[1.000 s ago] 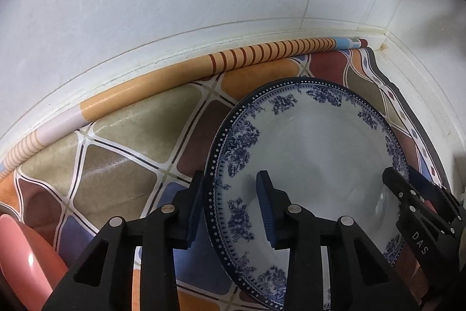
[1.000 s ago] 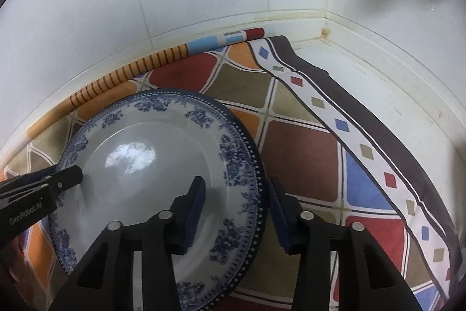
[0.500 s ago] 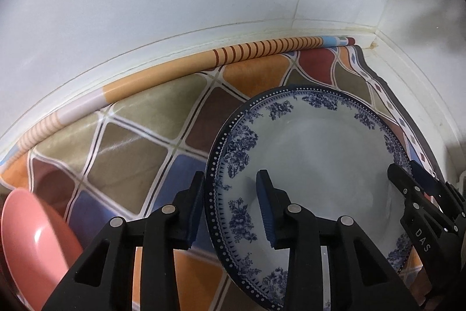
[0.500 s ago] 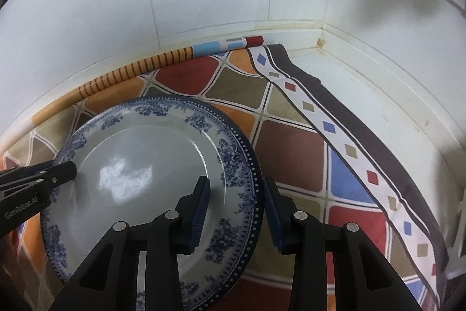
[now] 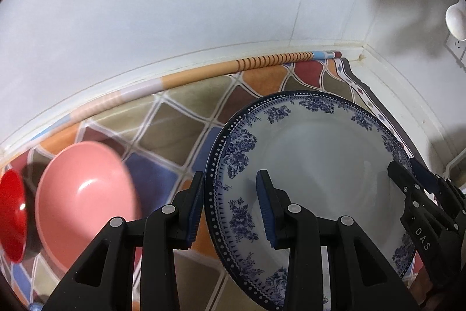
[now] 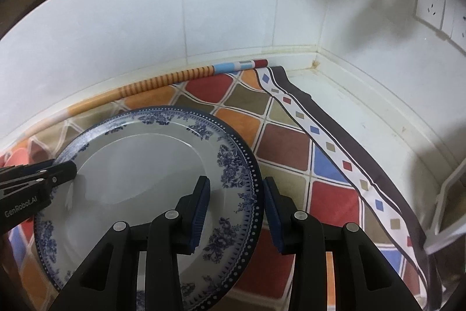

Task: Organize plates and bowls
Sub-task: 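Carry the plate with both grippers and lower it onto the plate stack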

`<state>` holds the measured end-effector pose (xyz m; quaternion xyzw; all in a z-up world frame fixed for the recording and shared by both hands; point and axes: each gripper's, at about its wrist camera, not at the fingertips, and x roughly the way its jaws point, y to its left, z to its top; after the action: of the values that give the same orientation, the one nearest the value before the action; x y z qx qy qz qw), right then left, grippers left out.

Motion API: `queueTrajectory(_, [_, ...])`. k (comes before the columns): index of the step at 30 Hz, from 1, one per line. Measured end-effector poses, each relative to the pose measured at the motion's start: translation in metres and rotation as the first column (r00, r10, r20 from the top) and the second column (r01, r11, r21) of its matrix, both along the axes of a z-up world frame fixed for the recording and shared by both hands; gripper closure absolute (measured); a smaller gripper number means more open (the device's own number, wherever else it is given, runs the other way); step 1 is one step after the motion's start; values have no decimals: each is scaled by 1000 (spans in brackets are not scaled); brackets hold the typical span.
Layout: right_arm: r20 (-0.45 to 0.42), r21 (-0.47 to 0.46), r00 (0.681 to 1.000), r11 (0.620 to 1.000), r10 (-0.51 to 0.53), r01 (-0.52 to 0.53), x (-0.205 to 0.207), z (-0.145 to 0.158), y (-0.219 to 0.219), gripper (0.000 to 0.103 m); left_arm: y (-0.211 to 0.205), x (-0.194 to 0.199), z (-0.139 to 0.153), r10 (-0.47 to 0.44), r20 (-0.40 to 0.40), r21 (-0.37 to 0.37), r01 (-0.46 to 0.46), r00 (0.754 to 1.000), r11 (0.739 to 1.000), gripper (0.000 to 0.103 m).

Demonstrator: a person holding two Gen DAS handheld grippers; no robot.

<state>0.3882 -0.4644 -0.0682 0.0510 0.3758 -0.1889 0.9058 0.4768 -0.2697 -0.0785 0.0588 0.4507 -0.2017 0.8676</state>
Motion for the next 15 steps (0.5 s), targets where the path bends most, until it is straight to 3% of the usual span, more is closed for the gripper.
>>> queueTrajectory(15, [73, -32, 991, 993, 116, -114, -50, 36, 75, 65, 90, -71, 38, 147, 67, -30, -145, 987, 989, 68])
